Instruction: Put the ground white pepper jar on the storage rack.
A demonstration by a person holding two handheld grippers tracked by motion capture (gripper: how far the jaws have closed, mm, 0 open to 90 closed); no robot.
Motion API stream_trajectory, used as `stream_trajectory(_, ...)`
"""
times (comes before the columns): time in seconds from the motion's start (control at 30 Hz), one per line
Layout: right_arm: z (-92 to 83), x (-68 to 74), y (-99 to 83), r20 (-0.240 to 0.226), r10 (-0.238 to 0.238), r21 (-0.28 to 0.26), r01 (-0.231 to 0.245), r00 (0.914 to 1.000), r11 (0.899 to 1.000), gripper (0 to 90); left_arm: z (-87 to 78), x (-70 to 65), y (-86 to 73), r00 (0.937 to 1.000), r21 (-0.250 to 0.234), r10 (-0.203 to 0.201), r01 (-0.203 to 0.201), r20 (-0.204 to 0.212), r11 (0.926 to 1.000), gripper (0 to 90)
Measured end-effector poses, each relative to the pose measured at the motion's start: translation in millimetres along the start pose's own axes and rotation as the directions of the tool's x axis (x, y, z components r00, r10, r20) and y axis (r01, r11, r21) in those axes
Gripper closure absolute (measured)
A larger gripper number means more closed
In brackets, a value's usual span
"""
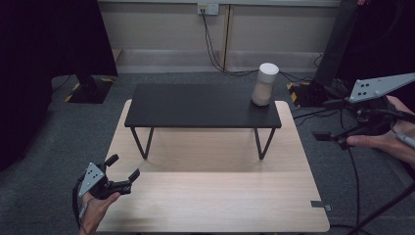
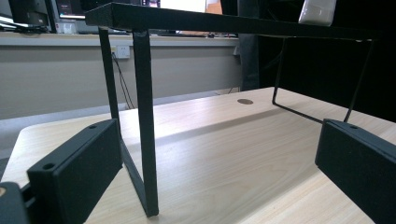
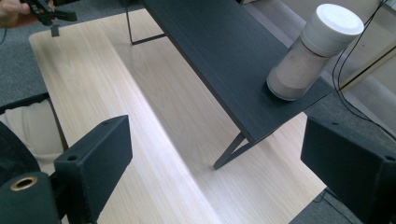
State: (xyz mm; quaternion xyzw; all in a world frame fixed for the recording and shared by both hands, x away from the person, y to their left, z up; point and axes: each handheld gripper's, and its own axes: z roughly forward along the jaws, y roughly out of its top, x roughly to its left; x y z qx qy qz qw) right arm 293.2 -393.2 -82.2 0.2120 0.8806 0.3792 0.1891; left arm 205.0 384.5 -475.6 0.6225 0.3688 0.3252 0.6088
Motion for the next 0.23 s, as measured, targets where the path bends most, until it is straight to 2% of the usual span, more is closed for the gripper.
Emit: stream_trajectory(0.23,1.1,-1.0,-2.2,0.013,0.006,-0.004,-0.006,0.9999,1.0,8.5,0.9,-0.1,0.4,1.0,0.002,0.003,-0.003,0.002,1.0,0.0)
